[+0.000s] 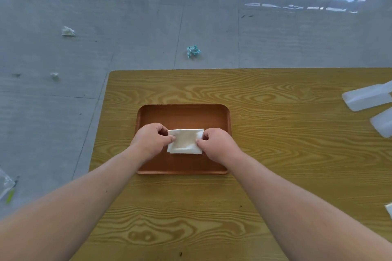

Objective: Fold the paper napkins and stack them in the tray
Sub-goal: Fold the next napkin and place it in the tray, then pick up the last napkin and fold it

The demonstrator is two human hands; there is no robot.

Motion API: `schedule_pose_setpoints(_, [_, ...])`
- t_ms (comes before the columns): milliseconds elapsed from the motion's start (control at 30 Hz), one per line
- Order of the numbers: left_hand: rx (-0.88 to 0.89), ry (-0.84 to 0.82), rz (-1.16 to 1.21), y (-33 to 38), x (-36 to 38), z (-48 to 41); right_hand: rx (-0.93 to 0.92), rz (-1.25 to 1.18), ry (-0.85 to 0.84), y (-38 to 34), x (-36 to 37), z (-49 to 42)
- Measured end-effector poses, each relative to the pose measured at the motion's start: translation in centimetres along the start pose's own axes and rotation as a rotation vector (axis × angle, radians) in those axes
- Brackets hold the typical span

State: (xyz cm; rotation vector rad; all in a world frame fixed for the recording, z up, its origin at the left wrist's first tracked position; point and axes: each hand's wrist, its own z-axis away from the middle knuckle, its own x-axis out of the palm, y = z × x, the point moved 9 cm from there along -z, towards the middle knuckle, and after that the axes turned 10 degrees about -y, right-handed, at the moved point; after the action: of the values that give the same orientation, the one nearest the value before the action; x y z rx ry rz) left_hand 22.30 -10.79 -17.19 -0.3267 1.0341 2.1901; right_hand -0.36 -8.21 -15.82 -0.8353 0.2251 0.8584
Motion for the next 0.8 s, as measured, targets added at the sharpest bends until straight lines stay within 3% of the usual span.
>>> schedule_pose_setpoints(233, [-0.014,0.025,-0.299,0.9,-0.3,-0.3,0.011,0.240,0.069,0.0,-0.2,-0.4])
schedule_pose_setpoints(400, [0.048,0.047,-0.519,4.2,-1.2,0.5,-0.045,0.212,0.173,0.8,-1.7,0.9])
schedule_pose_setpoints(600, [0.383,-0.110,-0.843,15.5,5.8,1.3,-0.096,0.089,0.496,7.9,-7.7,7.6])
schedule_pose_setpoints(800, [0.752,-0.280,-1.138,26.0,21.3,5.3,0.130,0.042,0.728,21.4,-13.4,16.5])
